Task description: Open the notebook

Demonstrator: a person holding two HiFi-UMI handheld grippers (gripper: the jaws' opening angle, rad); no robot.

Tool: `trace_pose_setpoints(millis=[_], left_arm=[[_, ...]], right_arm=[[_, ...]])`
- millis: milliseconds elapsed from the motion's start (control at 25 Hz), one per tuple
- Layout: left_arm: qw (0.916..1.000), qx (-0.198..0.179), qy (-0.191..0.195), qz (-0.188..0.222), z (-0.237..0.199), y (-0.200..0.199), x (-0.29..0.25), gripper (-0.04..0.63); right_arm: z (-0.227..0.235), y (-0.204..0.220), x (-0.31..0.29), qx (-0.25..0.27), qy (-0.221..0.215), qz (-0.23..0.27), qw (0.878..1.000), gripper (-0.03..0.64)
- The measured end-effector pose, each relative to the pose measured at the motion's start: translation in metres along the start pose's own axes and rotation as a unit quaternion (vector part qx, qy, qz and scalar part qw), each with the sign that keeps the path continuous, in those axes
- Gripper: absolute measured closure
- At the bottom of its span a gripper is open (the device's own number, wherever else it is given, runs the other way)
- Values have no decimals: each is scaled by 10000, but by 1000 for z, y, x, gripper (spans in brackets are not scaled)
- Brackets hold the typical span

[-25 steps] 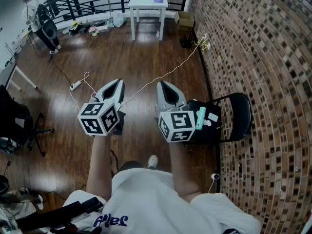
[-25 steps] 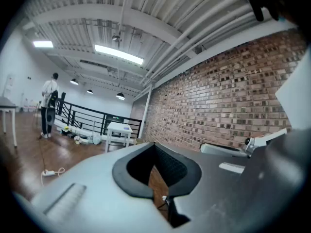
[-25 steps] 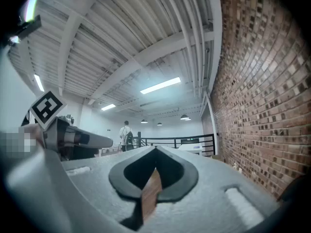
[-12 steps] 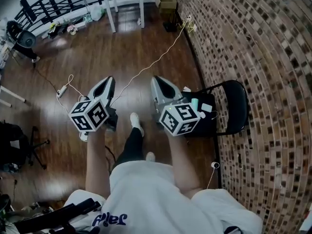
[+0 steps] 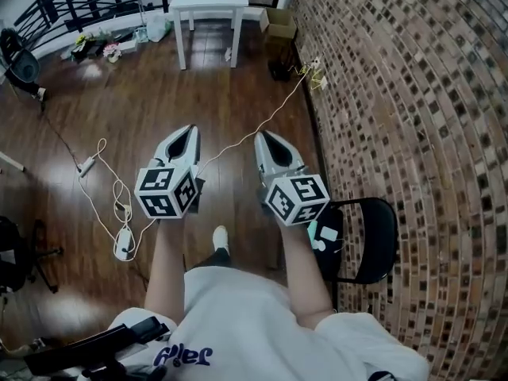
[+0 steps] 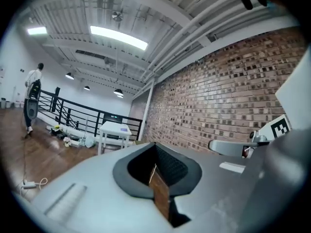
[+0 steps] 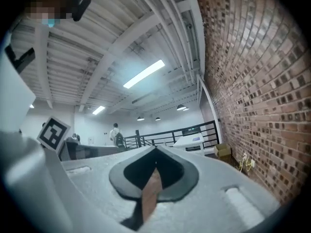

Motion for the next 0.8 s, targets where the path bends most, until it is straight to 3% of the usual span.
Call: trace_pose_setpoints(millis=[120, 240, 400, 640, 800], left_arm=[[9994, -90, -87, 313, -27, -24, -53, 583], [9984, 145, -221, 509, -44, -36, -102, 583], [9985, 26, -401, 362, -56, -24, -171, 581], [9986, 18, -490, 209, -102, -15, -303, 581], [9961, -409, -611, 488, -116, -70, -403, 581]], right_arm=[[29, -11, -56, 285, 234, -17, 9993, 630], [62, -17, -100, 458, 340, -75, 9983, 630], [122, -6, -153, 360, 348, -341, 9982, 630], [215, -4, -272, 318, 96, -243, 9992, 630], [275, -59, -355, 582, -83, 36, 9983, 630]])
Point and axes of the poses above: the fingertips, and each gripper's own axes: x backward along the fingers, z to its right, y out of its underside, the point moved 7 cm from there along x, backward along the fingers, and after that the axes turned 1 degree about -z, right-handed, at the moved point
